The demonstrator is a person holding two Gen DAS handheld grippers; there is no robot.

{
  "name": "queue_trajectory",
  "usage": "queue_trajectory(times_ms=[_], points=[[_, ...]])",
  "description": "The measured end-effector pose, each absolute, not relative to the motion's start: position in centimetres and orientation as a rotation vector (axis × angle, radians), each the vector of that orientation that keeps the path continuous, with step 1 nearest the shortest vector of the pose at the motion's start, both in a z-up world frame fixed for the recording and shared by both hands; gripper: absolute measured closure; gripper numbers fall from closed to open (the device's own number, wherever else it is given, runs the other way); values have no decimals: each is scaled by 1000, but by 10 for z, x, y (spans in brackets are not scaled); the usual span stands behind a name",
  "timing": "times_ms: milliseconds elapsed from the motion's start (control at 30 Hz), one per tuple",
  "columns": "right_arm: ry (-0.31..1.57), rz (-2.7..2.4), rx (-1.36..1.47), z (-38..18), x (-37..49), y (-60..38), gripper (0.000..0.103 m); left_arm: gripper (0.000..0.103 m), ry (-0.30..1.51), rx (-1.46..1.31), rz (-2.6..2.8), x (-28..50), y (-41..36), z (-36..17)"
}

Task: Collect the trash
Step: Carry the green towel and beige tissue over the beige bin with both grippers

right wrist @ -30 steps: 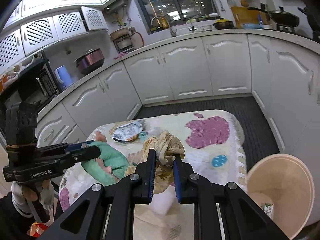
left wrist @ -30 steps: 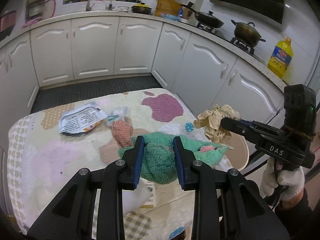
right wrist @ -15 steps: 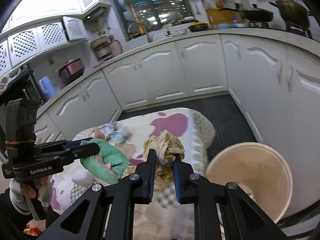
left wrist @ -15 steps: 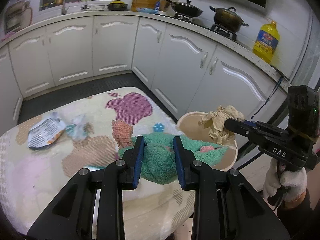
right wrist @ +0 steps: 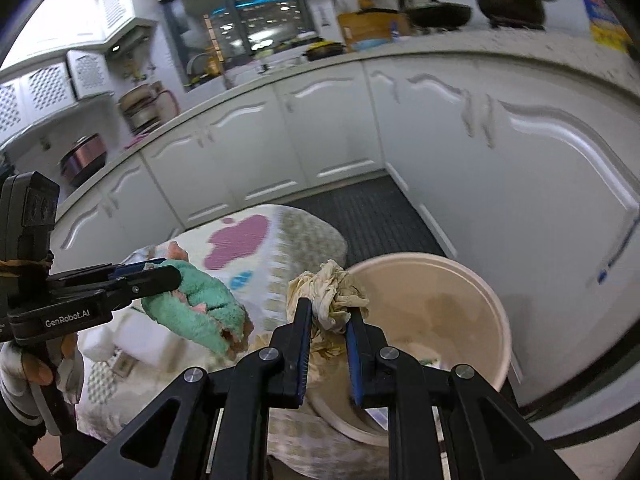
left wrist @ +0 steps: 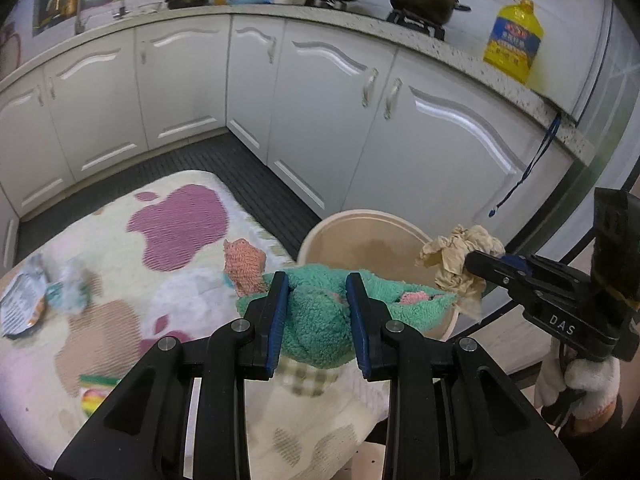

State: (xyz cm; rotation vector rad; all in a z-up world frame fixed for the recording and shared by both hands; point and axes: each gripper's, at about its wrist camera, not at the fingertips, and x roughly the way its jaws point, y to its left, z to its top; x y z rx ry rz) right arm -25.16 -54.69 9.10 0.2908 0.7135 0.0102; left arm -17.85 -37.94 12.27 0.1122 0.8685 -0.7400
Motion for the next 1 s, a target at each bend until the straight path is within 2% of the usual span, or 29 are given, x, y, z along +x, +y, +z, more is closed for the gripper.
queue_trajectory(times_ms=[533, 1000], points=[[821, -114, 343, 36, -243, -603, 88, 76, 928, 219, -781, -158, -466, 89], [871, -130, 367, 14, -220, -618, 87, 76, 996, 219, -785, -142, -495, 61]])
